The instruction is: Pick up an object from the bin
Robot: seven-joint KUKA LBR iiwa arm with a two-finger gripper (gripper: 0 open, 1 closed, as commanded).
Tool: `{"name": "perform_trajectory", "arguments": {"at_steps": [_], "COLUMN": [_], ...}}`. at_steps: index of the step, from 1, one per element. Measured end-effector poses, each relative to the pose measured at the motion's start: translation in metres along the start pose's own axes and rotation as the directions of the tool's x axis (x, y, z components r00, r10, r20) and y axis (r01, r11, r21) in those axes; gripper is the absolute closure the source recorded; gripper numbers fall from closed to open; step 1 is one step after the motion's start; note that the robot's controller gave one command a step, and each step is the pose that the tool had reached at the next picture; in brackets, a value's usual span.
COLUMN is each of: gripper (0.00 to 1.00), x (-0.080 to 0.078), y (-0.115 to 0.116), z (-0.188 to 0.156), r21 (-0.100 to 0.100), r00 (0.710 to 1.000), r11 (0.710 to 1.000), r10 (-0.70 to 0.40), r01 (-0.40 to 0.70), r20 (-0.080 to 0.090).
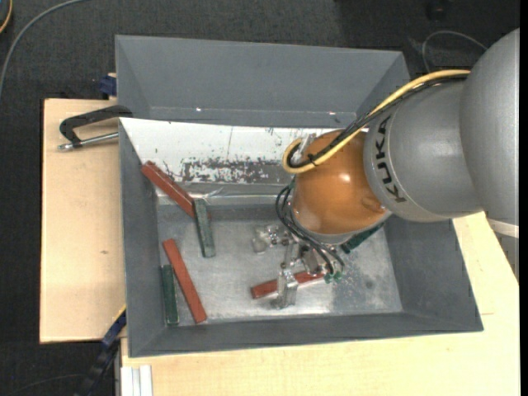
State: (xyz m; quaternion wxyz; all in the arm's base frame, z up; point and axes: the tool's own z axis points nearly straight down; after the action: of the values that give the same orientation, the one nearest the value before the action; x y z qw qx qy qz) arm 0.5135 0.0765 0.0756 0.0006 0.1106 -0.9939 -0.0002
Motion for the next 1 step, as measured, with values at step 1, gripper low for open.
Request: {"name": "perform_trajectory", "arguments": {"at_steps": [1], "gripper": [1.0], "x": [-0.0004], "y": [0.0004], "z": [-0.0003], "r21": [-0.001], "r00": [1.0], "r11": [1.0], "r10": [-0.001], "r01": [0.001], "r20": [0.001]}}
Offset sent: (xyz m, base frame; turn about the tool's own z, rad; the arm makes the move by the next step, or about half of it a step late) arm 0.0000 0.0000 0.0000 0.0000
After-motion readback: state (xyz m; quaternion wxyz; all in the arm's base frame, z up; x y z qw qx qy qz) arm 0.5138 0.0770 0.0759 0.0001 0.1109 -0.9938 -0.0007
